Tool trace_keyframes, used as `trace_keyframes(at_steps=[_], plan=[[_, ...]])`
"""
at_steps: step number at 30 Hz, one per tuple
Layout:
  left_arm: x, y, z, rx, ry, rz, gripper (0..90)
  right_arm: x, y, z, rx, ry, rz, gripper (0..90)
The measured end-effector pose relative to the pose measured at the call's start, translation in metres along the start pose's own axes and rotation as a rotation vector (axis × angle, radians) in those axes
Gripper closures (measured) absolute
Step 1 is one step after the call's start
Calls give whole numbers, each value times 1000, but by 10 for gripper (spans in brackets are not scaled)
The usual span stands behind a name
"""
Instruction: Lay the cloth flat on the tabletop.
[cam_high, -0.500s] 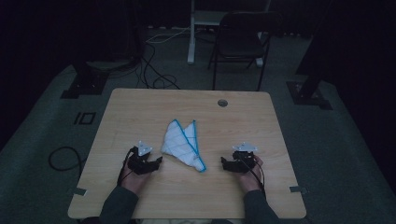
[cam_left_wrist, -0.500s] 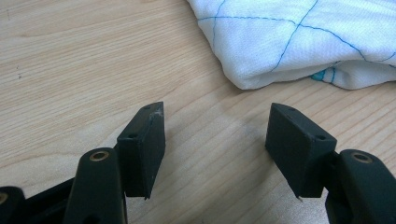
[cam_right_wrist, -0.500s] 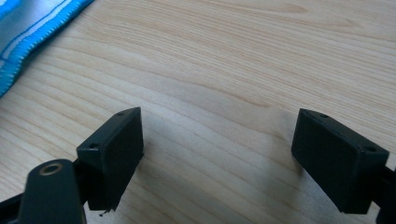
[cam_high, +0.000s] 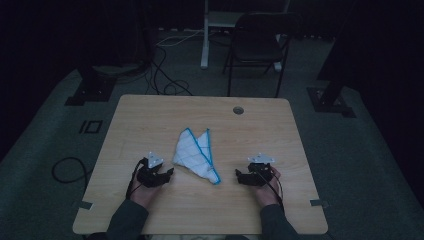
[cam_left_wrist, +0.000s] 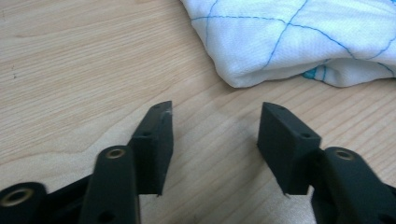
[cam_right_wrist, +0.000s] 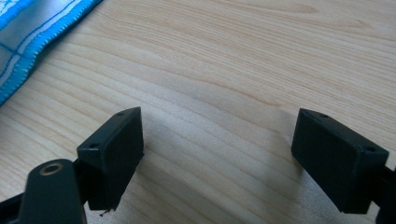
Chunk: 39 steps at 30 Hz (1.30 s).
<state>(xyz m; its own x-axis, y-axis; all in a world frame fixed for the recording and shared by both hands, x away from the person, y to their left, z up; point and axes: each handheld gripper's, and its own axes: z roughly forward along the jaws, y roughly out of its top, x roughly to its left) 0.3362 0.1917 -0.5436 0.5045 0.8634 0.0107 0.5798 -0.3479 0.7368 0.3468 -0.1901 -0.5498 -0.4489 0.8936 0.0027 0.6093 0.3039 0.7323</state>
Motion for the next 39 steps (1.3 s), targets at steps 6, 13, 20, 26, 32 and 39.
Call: trace_keyframes(at_steps=[6, 13, 20, 26, 32, 39], plan=[[-1, 1, -1, 8, -21, -12, 502, 1, 0, 0, -2, -1, 1, 171], [-4, 9, -10, -23, -34, -3, 502, 1, -1, -1, -1, -1, 1, 172], [-5, 16, -14, -24, -37, 3, 512, 1, -1, -1, -1, -2, 2, 172], [-7, 22, -17, -34, -37, 18, 527, 1, 0, -1, -1, -2, 2, 172], [-8, 30, -19, -42, -35, 25, 540, 1, 0, -1, -1, -1, 2, 172], [-10, 38, -17, -41, -41, 40, 540, 1, 0, -1, -1, -2, 3, 171]])
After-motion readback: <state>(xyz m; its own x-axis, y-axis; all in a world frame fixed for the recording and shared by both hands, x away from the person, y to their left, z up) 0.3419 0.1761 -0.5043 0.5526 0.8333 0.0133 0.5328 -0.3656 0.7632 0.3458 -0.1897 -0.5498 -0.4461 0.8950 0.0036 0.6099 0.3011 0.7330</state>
